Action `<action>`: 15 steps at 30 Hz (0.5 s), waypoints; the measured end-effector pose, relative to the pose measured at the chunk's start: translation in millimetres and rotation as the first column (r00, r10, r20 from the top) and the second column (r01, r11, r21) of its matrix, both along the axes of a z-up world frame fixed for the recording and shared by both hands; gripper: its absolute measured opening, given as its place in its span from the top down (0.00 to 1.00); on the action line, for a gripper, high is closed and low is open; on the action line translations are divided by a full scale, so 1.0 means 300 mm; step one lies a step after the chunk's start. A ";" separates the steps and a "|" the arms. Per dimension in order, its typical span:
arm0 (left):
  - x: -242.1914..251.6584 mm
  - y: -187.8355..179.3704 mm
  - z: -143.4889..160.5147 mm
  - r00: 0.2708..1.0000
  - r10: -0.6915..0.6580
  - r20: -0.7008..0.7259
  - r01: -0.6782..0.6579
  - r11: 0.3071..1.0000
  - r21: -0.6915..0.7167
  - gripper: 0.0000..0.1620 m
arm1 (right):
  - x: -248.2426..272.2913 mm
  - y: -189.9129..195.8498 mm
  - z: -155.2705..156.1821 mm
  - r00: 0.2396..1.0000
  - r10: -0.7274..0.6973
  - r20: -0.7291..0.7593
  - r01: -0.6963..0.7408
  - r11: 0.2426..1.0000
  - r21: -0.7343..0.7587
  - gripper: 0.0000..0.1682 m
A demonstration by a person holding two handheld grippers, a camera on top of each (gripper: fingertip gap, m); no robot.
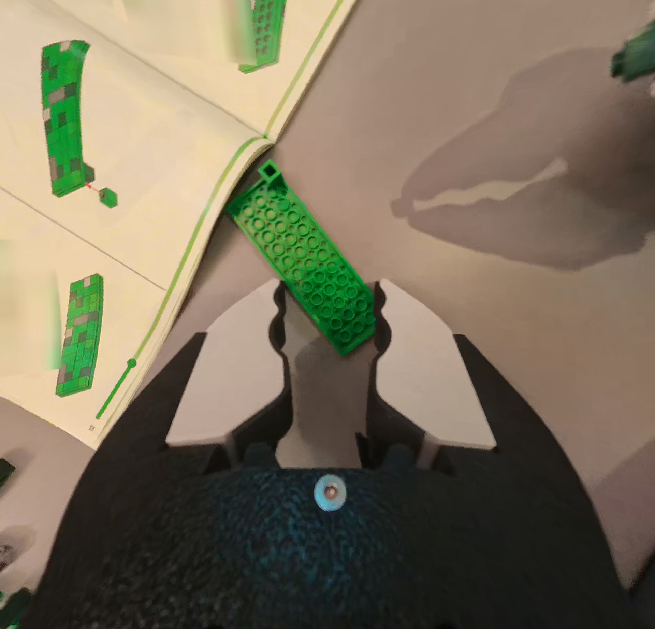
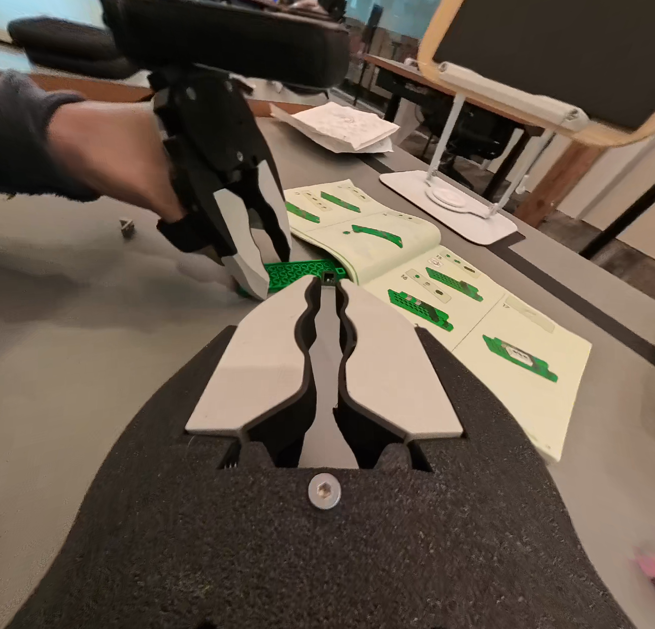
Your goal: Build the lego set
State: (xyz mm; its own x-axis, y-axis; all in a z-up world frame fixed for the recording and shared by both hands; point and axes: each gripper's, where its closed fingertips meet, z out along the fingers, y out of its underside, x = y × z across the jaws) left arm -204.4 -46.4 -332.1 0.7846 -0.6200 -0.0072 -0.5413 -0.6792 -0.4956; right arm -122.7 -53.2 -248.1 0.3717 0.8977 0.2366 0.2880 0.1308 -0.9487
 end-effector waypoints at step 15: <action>0.055 -0.116 0.008 0.809 -0.582 0.083 0.587 0.807 -0.061 0.75 | 0.015 -0.041 -0.084 0.922 0.250 0.295 -0.239 0.968 -0.074 0.96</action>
State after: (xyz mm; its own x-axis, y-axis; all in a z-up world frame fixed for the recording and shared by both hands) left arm -187.8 -81.3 -329.7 0.2713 -0.9577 0.0961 -0.8210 -0.2824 -0.4962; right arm -118.1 -65.4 -273.4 0.0562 0.9617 0.2684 0.5228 0.2006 -0.8285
